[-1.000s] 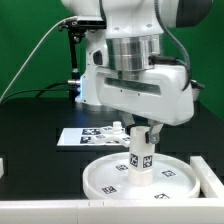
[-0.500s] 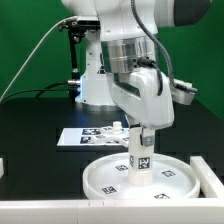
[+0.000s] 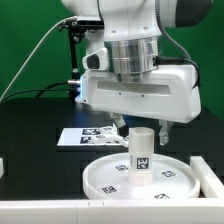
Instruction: Assemble round table
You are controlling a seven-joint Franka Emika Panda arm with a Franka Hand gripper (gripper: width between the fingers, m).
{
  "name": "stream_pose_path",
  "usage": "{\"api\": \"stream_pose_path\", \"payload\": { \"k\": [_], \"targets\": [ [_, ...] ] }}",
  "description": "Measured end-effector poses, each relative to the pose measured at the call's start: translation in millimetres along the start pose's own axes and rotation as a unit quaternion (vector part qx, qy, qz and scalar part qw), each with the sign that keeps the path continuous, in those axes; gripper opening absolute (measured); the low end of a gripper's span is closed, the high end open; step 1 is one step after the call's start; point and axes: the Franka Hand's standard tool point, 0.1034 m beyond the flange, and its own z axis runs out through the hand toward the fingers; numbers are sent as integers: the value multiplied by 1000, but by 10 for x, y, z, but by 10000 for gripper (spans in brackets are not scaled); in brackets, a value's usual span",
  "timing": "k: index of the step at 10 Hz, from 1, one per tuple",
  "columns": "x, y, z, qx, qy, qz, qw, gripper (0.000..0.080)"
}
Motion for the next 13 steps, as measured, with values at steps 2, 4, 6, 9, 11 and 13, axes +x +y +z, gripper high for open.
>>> {"api": "stream_pose_path", "payload": {
  "k": [2, 4, 6, 9, 11, 13],
  "targets": [
    [1, 1, 0, 0, 0, -56, 998, 649],
    [7, -60, 3, -6, 24, -235, 972, 649],
    [-24, -65, 25, -13, 23, -330, 944, 649],
    [-15, -38, 57, -14, 33, -347, 937, 649],
    [7, -16, 53, -14, 35, -325, 945, 409],
    [20, -3, 62, -10, 37, -244, 969, 409]
  ]
}}
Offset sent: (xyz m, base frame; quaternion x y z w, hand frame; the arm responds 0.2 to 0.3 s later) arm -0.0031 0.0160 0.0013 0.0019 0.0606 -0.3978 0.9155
